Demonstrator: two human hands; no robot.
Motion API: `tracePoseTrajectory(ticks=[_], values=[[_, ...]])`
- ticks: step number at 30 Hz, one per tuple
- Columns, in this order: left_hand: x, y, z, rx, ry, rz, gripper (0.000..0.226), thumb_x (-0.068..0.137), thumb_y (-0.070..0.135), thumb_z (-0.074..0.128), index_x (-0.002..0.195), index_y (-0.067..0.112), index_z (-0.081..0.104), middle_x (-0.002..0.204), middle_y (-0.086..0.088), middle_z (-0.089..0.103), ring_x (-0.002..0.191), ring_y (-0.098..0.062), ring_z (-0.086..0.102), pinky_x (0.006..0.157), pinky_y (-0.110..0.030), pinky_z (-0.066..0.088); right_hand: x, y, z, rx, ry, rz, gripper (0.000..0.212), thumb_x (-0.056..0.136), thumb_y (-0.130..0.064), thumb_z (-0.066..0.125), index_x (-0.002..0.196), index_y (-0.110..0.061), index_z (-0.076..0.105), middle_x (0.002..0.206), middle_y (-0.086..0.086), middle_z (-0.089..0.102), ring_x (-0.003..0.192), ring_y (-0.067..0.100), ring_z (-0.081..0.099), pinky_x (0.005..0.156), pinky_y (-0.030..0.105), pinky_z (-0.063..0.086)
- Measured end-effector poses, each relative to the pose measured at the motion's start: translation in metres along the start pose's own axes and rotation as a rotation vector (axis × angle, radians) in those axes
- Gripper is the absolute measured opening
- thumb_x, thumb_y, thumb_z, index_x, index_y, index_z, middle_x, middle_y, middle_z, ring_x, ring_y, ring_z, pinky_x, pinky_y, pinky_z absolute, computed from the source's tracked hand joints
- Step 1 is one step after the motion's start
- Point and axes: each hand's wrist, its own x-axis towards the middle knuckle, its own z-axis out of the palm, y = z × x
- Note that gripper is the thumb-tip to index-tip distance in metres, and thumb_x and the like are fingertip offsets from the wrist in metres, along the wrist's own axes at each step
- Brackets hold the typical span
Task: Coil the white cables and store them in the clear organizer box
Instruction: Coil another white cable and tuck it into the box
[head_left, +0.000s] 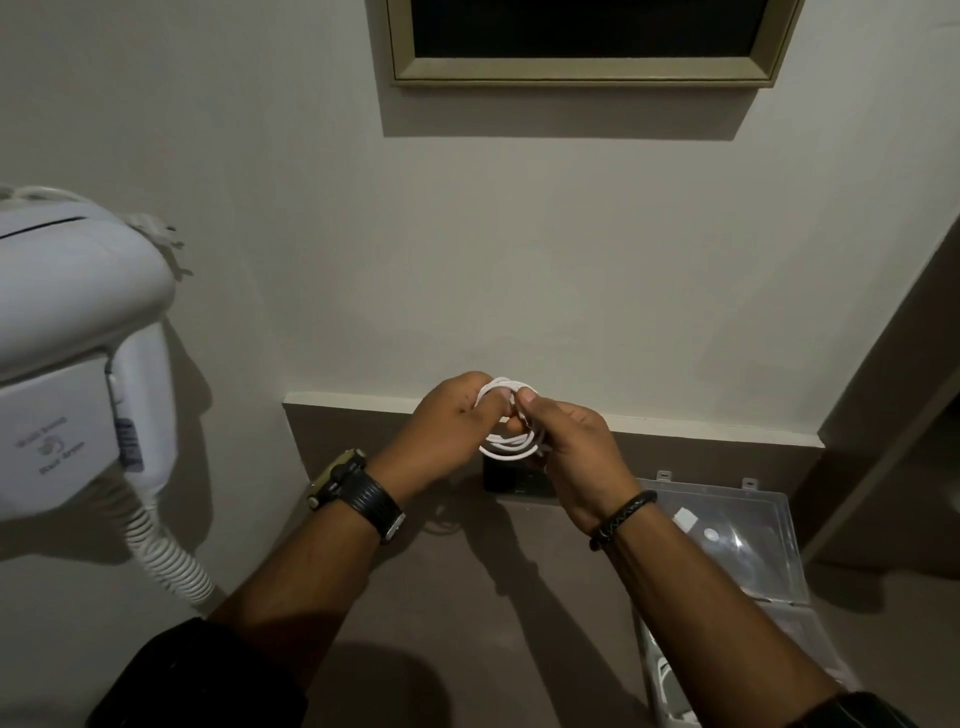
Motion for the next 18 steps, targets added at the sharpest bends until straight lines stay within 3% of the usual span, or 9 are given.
tracePoseTrajectory(ticks=[2,5,8,11,14,18], values=[[-0.002,-0.004,-0.005,-0.192,-0.122,-0.076,0.021,0.095,0.026,0.052,0.086,0.015,0.067,0.070,0.007,0.066,0.063,-0.009,0.056,0.061,-0.029,0.040,0.000,-0.004,-0.004,-0.025,-0.021,-0.042,0.025,0.089,-0.023,0.060,0.077,-0.008,0.075,0.073,0.009,0.075,0.069,0.019,0.069,0.065,0.024,0.055],[-0.006,-0.010,-0.013,-0.634,-0.335,-0.214,0.022,0.087,0.030,0.057,0.081,0.013,0.071,0.069,0.003,0.064,0.061,-0.009,0.050,0.054,-0.026,0.031,0.000,-0.010,-0.011,-0.093,-0.058,-0.083,0.023,0.090,-0.019,0.058,0.076,-0.010,0.073,0.073,0.004,0.071,0.069,0.016,0.064,0.068,0.025,0.051],[-0.008,-0.015,-0.013,-0.880,-0.413,-0.199,0.026,0.087,0.027,0.054,0.075,0.010,0.070,0.068,0.000,0.064,0.060,-0.011,0.053,0.052,-0.024,0.033,-0.004,-0.012,-0.012,-0.069,-0.127,-0.048,0.029,0.092,-0.021,0.057,0.090,0.005,0.070,0.085,0.014,0.068,0.077,0.022,0.062,0.076,0.029,0.052],[-0.009,-0.016,-0.006,-0.946,-0.458,-0.163,0.025,0.089,0.022,0.053,0.078,0.007,0.069,0.072,-0.002,0.069,0.065,-0.012,0.060,0.061,-0.025,0.042,-0.012,-0.011,-0.014,0.070,-0.162,0.025,0.044,0.087,-0.026,0.058,0.104,0.015,0.062,0.102,0.026,0.063,0.091,0.032,0.059,0.087,0.037,0.051],[-0.009,-0.016,0.006,-0.834,-0.417,-0.129,0.025,0.091,0.018,0.053,0.082,0.005,0.071,0.076,-0.004,0.070,0.067,-0.014,0.058,0.063,-0.027,0.041,-0.018,-0.009,-0.022,0.170,-0.106,0.069,0.051,0.087,-0.025,0.055,0.113,0.019,0.054,0.110,0.031,0.053,0.099,0.036,0.048,0.095,0.048,0.039],[-0.012,-0.010,0.039,-0.616,-0.302,-0.118,0.014,0.090,0.012,0.062,0.085,0.003,0.071,0.071,-0.004,0.070,0.061,-0.010,0.061,0.053,-0.020,0.047,-0.031,-0.003,-0.047,0.215,-0.008,0.100,0.041,0.085,-0.022,0.056,0.100,0.015,0.063,0.103,0.030,0.055,0.096,0.037,0.047,0.092,0.046,0.038]])
